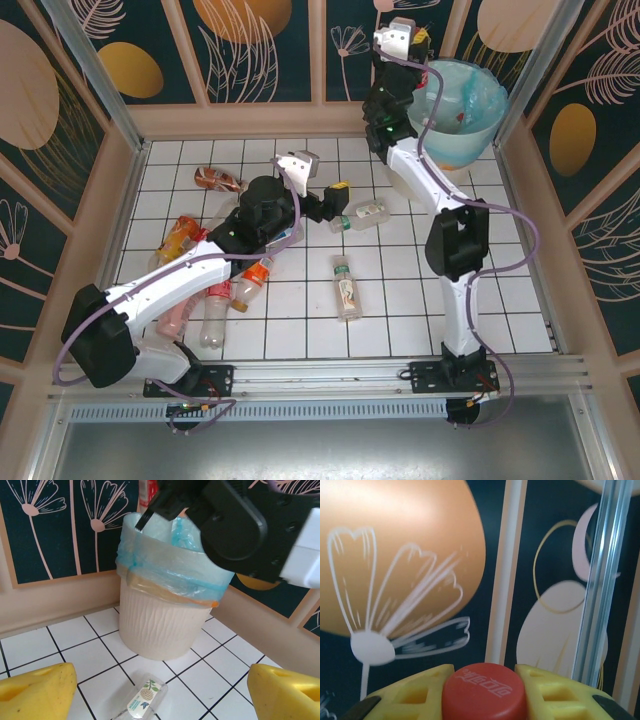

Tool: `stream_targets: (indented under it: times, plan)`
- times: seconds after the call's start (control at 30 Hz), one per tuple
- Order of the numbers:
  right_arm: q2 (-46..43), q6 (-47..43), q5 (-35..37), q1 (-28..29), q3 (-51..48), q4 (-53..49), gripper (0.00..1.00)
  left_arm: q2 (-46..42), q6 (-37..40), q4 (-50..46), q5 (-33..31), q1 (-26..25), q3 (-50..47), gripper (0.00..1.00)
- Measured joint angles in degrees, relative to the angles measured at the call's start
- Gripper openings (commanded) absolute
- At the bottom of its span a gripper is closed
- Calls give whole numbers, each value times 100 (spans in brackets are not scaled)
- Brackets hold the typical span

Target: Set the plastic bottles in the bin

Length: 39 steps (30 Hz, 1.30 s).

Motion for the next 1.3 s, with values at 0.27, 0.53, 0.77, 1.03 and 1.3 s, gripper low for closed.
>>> stream_targets:
  times: [0.27,0.53,0.77,1.03,1.3]
  plan:
    - [195,1534,-63,-470,286,-1685,0,72,-42,0,-9,0,0,88]
    - [120,2992,-835,-933,481,-2846,0,170,-87,-4,-9,0,0,88]
    - [109,3526,-1537,-1113,479,-3641,2,214,-105,-28,-9,0,0,88]
    - [103,3471,-1792,-1126,470,-3779,13,221,-105,-72,-9,0,0,88]
    - [-656,3174,-1978,-1084,-693,-3252,0,221,-107,-92,-11,0,0,88]
